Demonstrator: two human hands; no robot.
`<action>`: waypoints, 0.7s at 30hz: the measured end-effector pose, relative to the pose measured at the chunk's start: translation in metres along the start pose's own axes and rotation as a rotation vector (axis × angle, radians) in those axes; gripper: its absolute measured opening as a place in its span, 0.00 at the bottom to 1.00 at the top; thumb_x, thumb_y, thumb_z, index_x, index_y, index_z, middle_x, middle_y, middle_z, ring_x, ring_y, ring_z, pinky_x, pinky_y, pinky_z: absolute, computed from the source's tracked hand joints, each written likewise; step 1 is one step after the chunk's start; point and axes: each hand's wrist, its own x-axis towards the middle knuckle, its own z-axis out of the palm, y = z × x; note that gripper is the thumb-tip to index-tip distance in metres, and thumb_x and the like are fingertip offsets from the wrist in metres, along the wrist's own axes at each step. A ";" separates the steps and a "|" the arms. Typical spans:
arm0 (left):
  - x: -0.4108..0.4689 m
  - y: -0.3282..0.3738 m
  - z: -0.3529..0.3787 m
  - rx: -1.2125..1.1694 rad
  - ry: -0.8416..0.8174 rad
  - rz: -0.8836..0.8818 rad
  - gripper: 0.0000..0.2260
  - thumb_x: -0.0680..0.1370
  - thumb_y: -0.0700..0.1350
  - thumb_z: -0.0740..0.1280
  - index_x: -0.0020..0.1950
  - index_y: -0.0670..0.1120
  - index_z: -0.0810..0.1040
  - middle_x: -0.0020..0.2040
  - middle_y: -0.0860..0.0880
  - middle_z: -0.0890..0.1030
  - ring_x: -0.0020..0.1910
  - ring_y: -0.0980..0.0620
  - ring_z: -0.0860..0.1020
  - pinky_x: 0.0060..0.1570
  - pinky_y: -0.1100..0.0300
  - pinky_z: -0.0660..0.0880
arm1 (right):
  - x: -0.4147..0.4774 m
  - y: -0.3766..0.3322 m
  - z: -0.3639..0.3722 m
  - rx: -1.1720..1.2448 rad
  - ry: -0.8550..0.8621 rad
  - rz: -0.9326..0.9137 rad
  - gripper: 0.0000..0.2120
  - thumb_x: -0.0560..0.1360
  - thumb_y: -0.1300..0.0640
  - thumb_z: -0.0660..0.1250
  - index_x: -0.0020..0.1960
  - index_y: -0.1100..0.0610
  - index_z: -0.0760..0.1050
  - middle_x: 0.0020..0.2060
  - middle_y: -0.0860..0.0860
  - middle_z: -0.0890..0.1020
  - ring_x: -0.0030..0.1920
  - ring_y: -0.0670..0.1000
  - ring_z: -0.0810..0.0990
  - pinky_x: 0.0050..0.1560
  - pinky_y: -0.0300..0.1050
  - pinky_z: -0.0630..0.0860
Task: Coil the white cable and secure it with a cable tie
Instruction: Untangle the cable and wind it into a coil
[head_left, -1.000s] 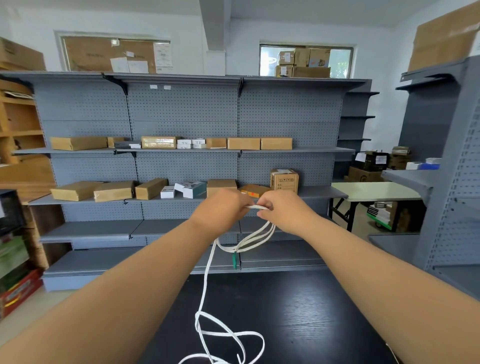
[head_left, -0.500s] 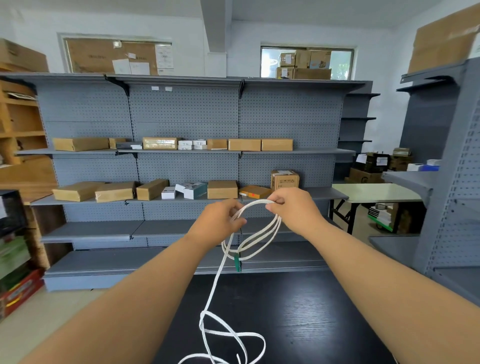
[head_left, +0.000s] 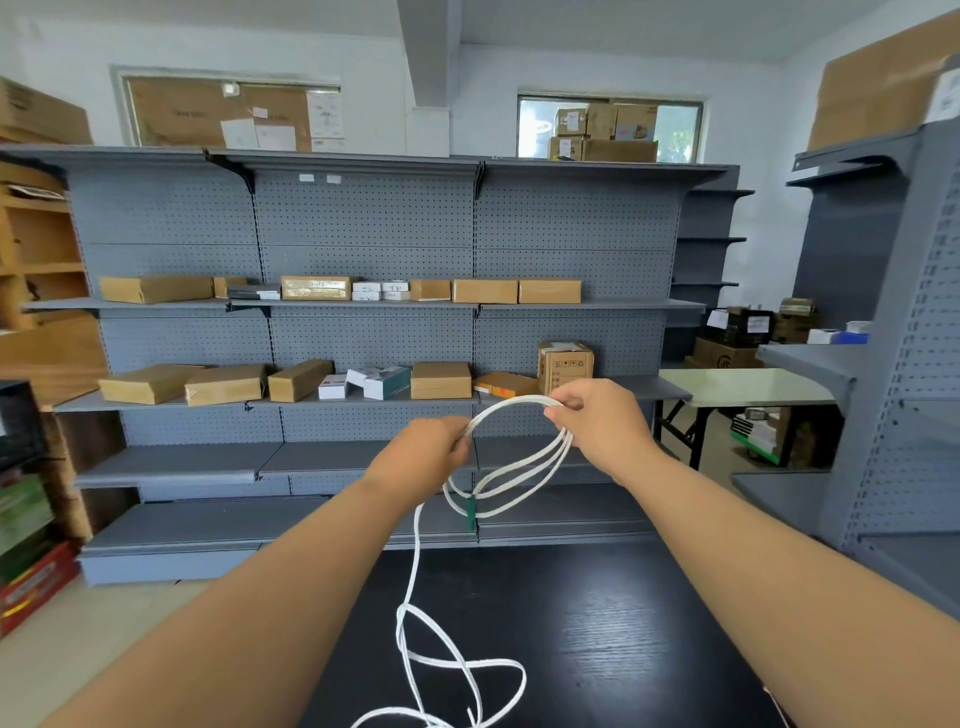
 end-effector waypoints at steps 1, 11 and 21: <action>0.001 0.002 0.000 0.076 -0.021 0.008 0.10 0.81 0.43 0.55 0.51 0.40 0.73 0.35 0.44 0.73 0.36 0.45 0.70 0.33 0.56 0.64 | 0.000 0.000 -0.001 -0.066 -0.011 -0.027 0.09 0.77 0.58 0.65 0.55 0.57 0.81 0.48 0.53 0.83 0.47 0.52 0.79 0.51 0.45 0.76; -0.002 -0.011 0.005 -0.437 -0.079 -0.084 0.12 0.81 0.42 0.56 0.43 0.45 0.77 0.39 0.47 0.81 0.37 0.52 0.77 0.35 0.68 0.74 | 0.004 -0.003 0.000 -0.073 -0.048 -0.058 0.08 0.76 0.58 0.66 0.51 0.56 0.83 0.42 0.51 0.82 0.45 0.52 0.78 0.47 0.43 0.73; -0.007 -0.014 0.020 -1.151 -0.099 -0.300 0.09 0.80 0.43 0.60 0.49 0.42 0.78 0.40 0.46 0.83 0.36 0.53 0.81 0.40 0.62 0.78 | 0.015 0.001 0.011 0.149 0.042 0.068 0.06 0.75 0.61 0.68 0.48 0.58 0.84 0.32 0.49 0.80 0.44 0.58 0.81 0.52 0.60 0.79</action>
